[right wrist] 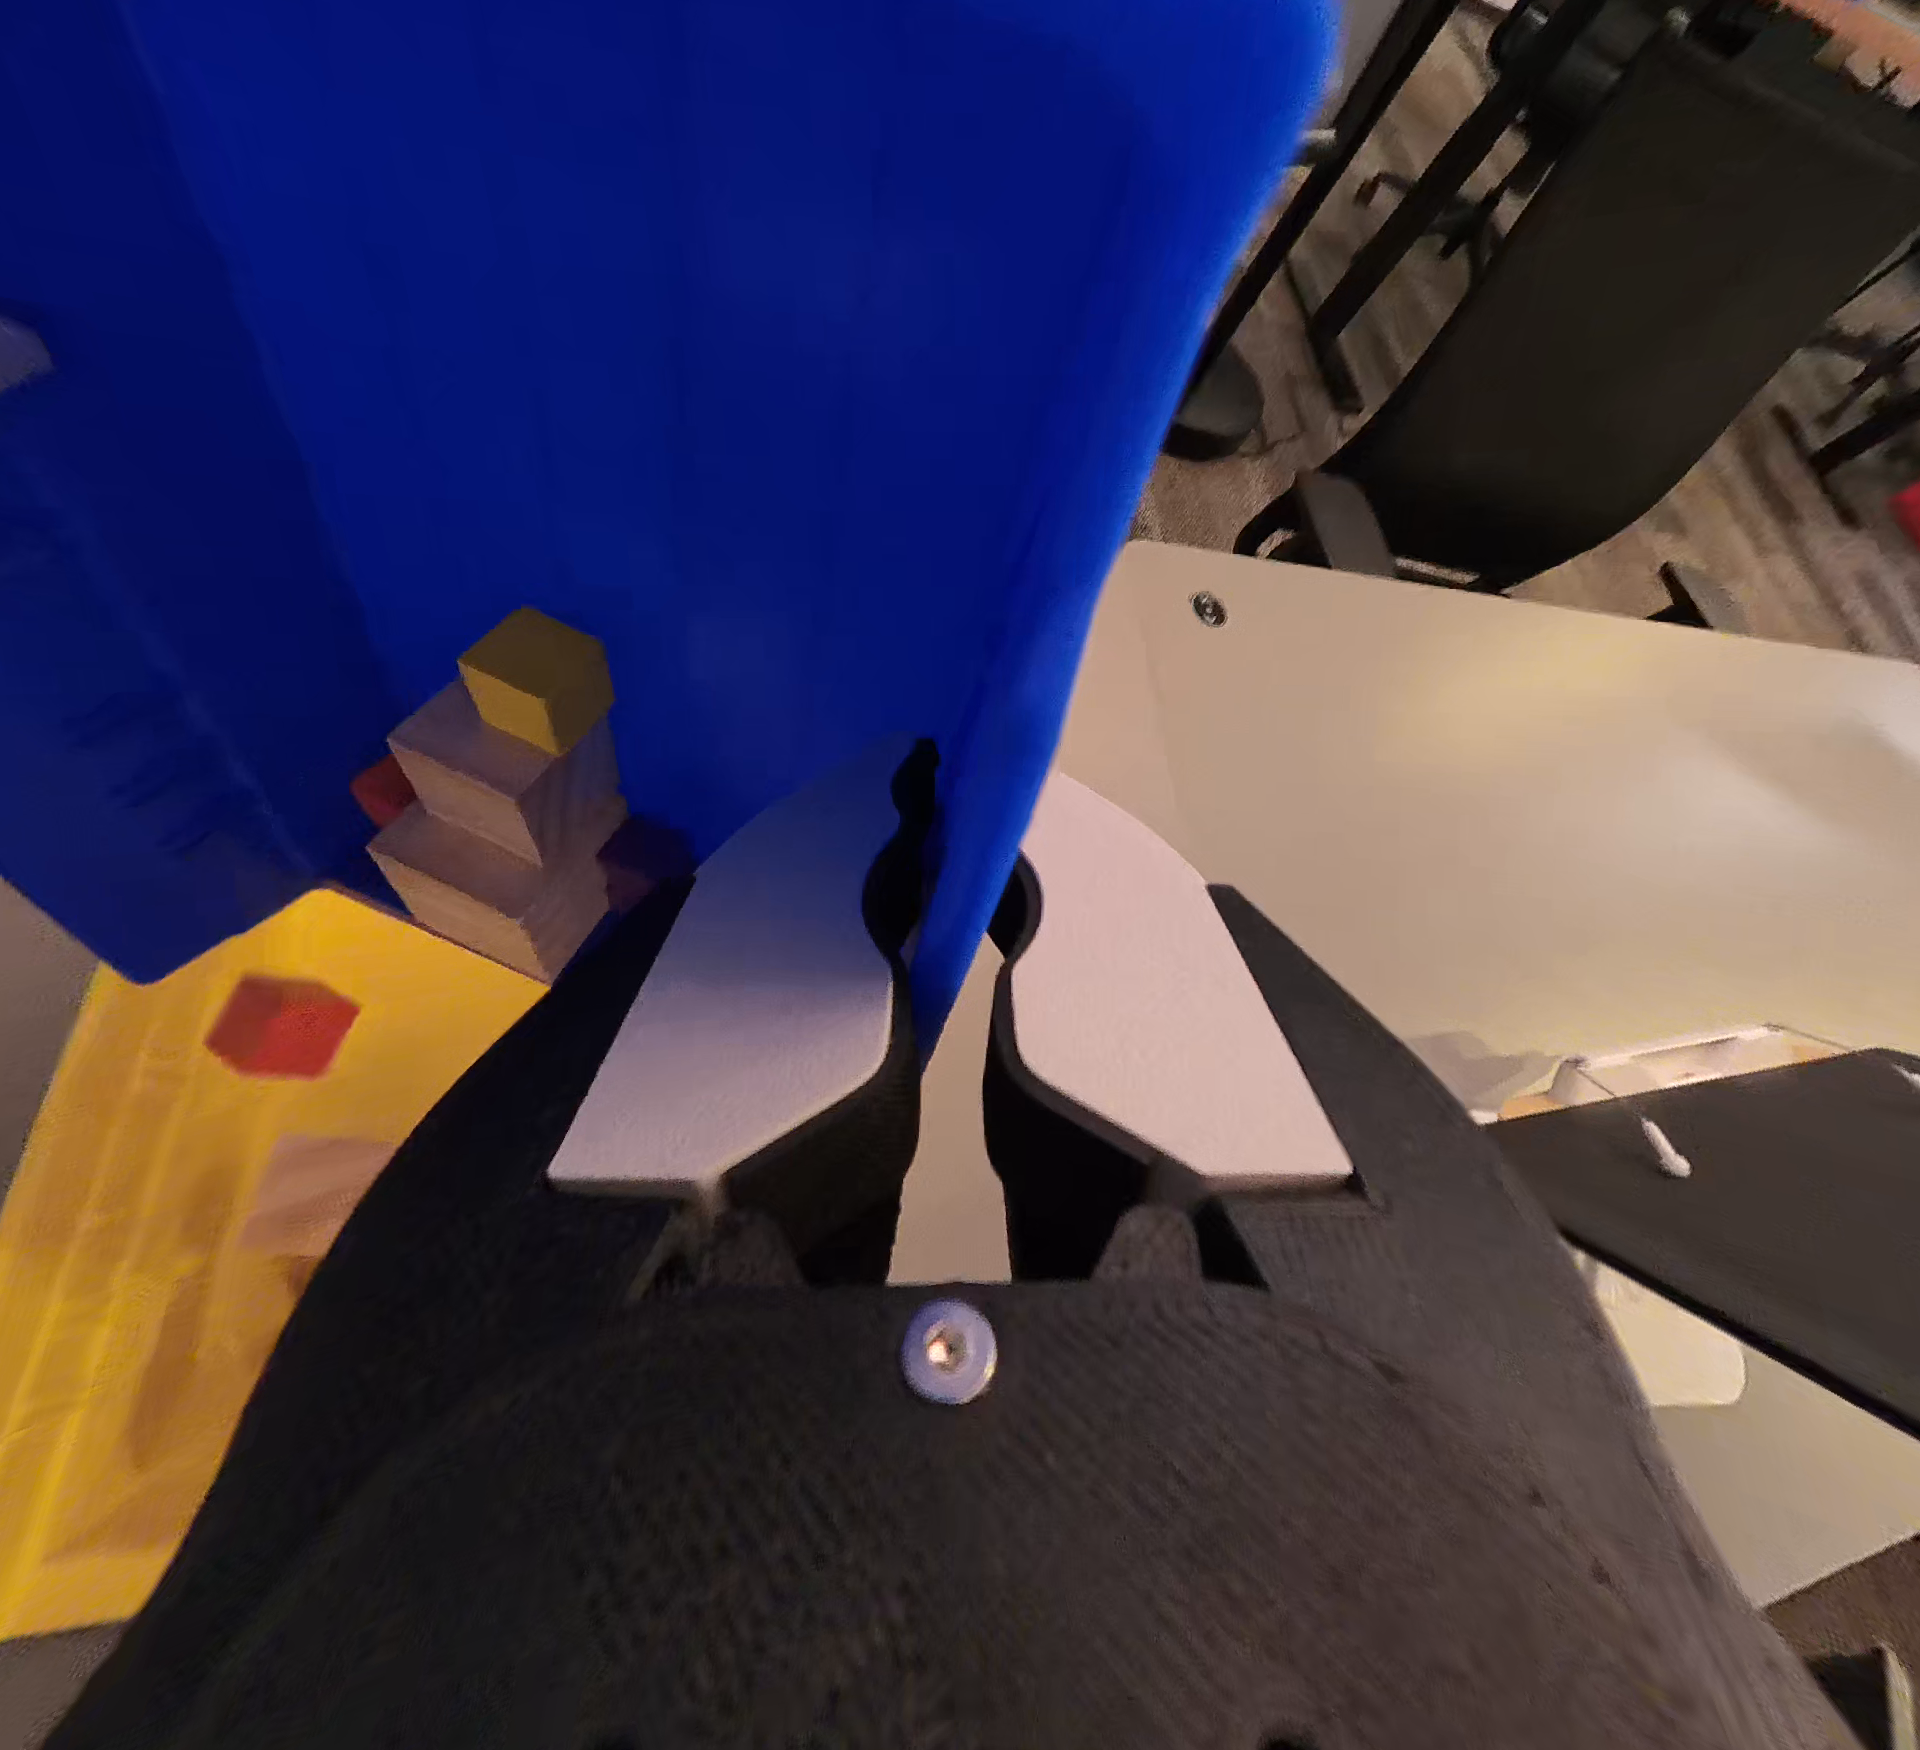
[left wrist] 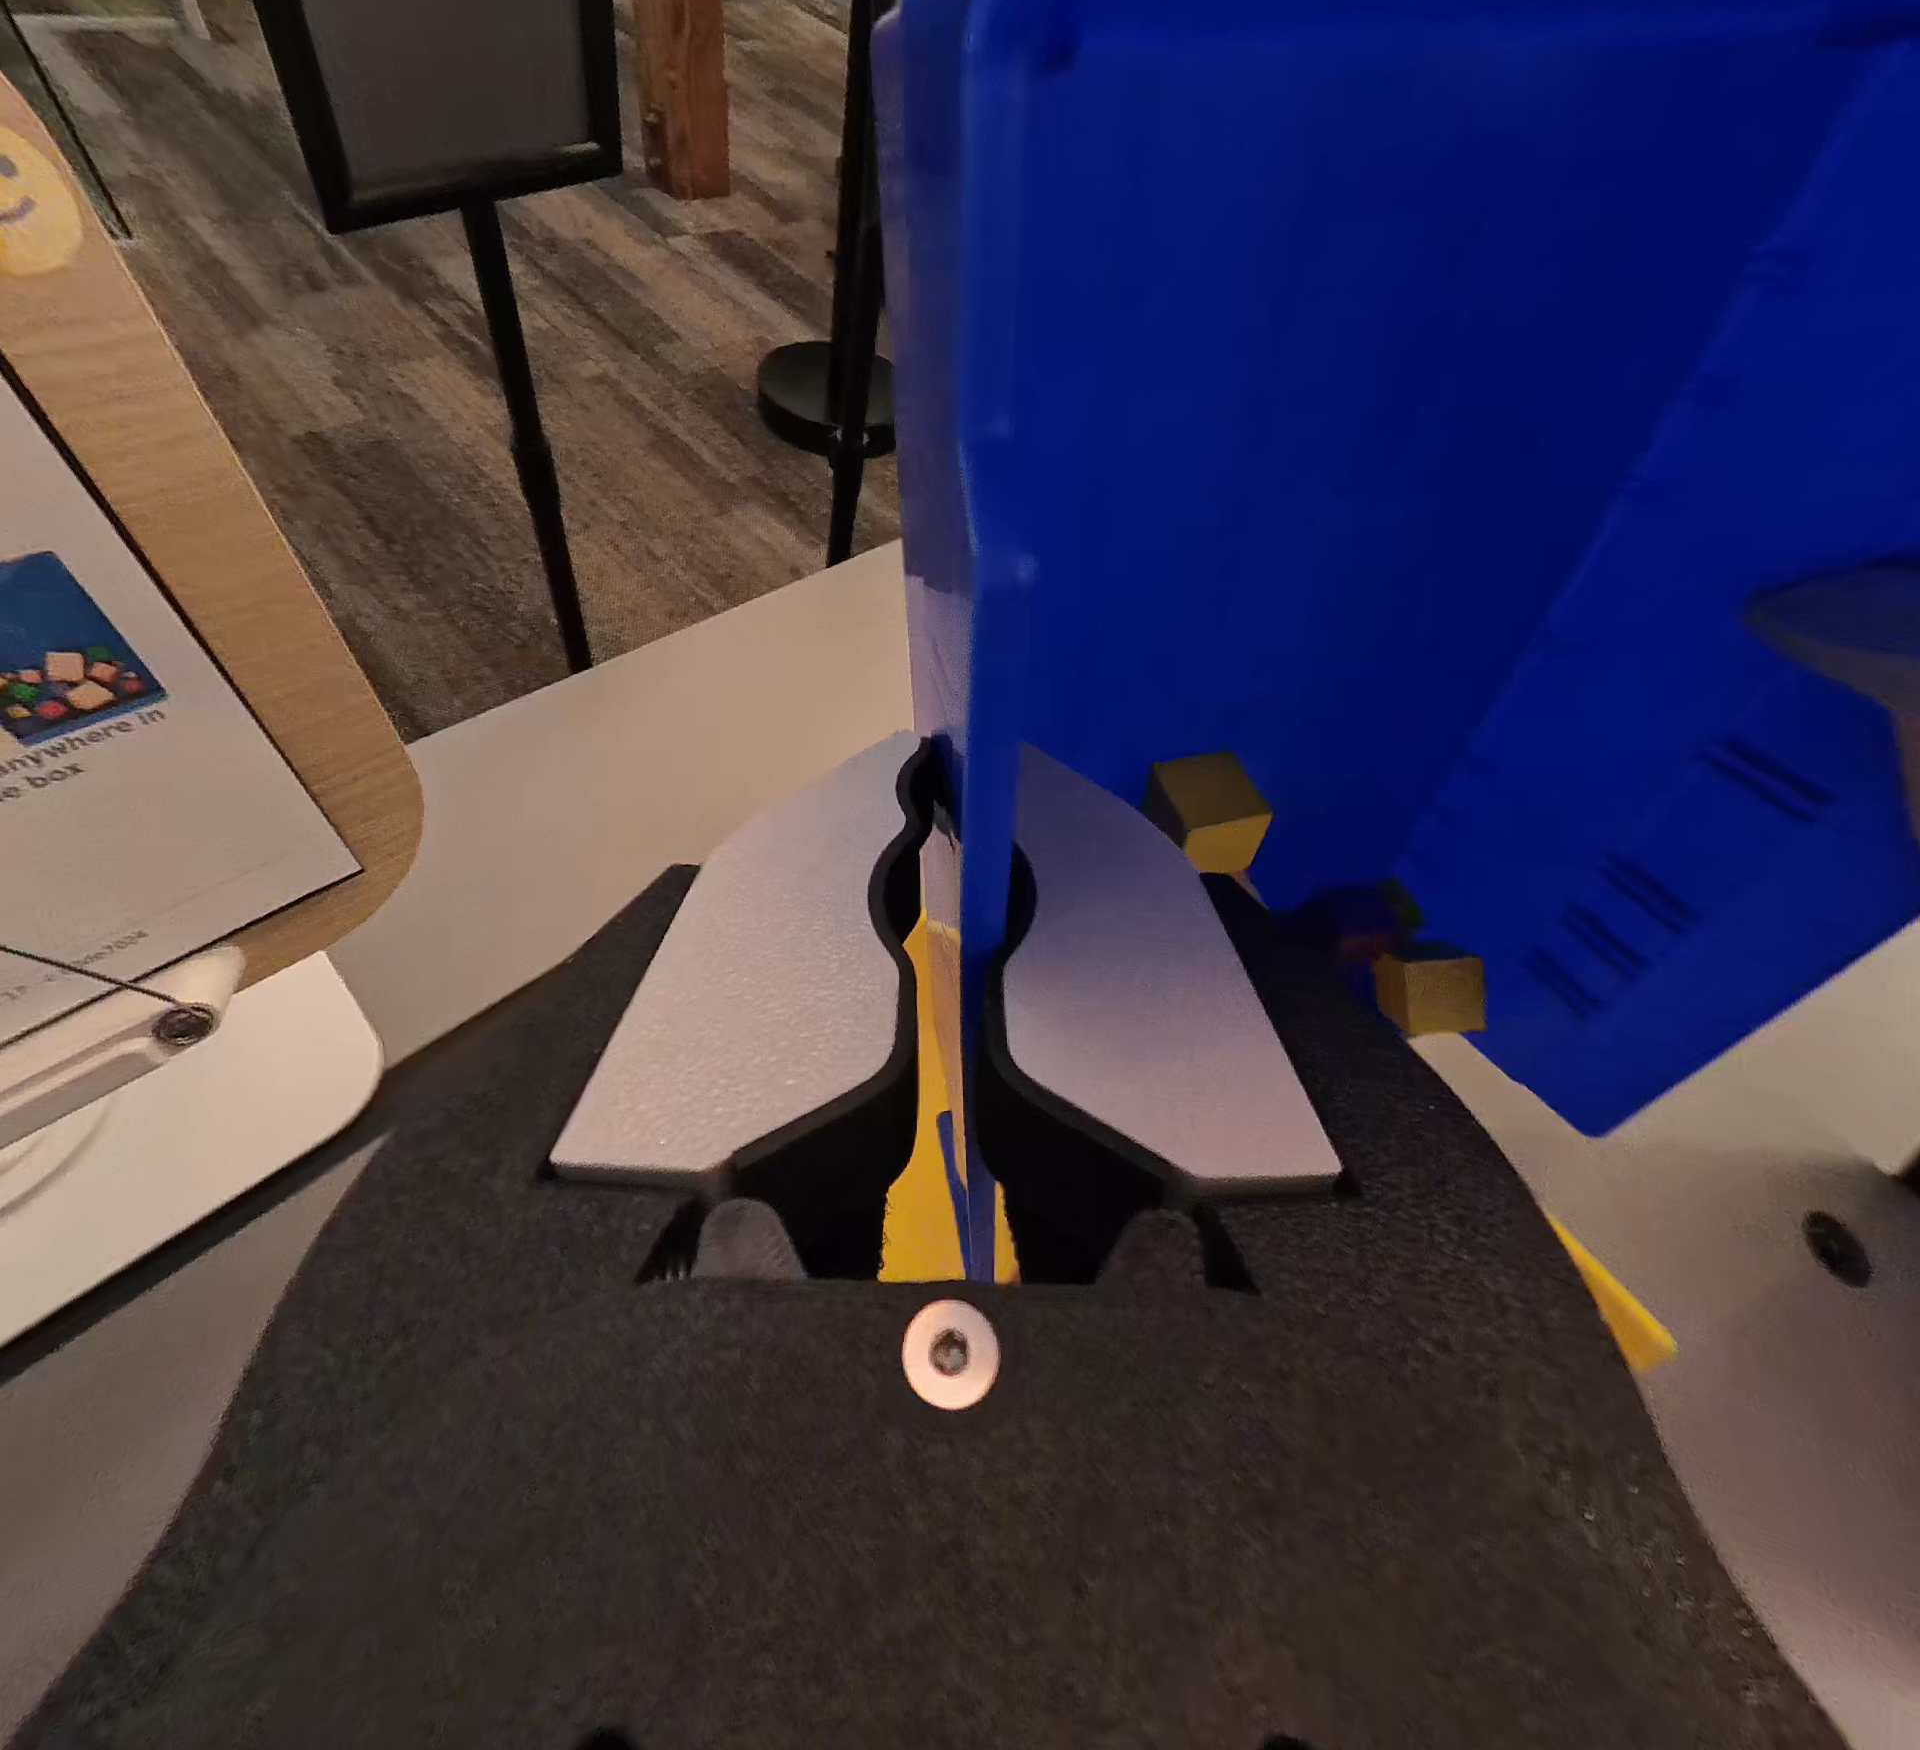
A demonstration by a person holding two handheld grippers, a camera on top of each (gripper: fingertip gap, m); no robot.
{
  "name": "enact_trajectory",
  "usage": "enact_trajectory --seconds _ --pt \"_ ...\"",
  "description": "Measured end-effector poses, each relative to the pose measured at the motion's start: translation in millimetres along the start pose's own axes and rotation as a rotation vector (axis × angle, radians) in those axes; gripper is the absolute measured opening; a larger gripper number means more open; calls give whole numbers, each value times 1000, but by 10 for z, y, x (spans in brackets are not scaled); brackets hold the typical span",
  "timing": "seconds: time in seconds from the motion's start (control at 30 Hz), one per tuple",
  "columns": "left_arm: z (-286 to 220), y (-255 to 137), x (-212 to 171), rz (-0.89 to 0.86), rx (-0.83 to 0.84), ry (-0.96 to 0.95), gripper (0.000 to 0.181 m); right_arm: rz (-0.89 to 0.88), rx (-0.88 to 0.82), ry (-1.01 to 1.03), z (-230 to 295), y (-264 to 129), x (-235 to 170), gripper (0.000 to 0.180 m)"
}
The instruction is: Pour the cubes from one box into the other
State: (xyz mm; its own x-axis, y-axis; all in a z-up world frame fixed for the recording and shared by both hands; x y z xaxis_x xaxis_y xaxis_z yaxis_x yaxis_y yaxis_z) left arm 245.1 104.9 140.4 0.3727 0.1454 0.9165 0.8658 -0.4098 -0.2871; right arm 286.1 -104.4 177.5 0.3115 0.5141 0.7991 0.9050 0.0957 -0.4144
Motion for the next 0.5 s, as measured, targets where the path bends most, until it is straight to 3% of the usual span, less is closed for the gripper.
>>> enact_trajectory --seconds 0.5 --pt "57 -19 1 -51 -17 3 6 -20 -6 3 44 7 33 7"
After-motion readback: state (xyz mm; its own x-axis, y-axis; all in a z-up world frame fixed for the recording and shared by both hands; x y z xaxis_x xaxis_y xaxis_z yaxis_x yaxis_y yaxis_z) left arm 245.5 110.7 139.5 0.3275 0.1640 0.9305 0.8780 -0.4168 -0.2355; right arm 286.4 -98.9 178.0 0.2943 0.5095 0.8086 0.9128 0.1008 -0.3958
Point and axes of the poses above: each gripper's, where its closed fingertips meet, y out along the fingers, x out of its top, z = x × y across the jaws, the point moved 6 cm from there along -y, back along the fingers, and after that the axes turned 15 degrees about -x, right-handed, at the moved point
